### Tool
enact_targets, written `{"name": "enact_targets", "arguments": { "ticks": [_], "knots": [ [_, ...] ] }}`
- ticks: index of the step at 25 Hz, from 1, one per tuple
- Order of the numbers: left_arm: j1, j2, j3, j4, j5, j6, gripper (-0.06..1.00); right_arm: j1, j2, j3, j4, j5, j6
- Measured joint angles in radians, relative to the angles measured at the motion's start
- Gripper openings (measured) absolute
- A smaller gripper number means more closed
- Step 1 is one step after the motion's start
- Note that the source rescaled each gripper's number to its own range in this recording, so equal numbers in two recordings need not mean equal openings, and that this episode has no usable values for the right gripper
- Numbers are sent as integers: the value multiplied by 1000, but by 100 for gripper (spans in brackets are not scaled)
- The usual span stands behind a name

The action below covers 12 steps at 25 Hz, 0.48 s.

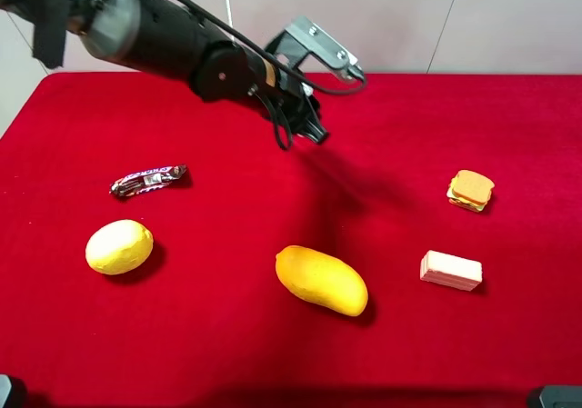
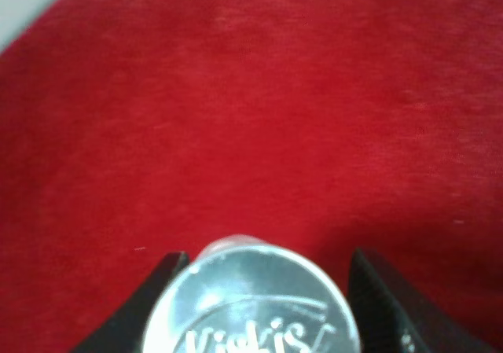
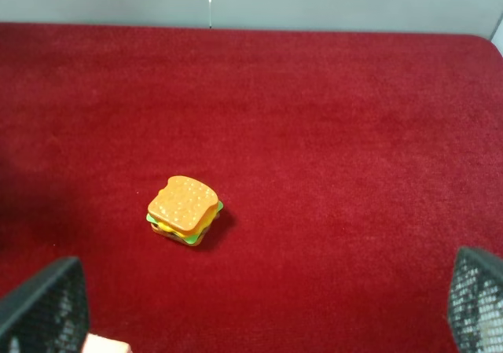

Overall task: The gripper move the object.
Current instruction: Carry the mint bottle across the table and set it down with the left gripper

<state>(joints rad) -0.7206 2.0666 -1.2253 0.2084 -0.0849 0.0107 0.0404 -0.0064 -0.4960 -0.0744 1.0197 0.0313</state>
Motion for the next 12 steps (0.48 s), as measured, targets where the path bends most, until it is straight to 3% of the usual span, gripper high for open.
{"name": "enact_targets", "arguments": {
  "ticks": [12],
  "knots": [
    [-33,80,0,0,-8,-2,0,0,0,0,0,1,0]
  ]
}}
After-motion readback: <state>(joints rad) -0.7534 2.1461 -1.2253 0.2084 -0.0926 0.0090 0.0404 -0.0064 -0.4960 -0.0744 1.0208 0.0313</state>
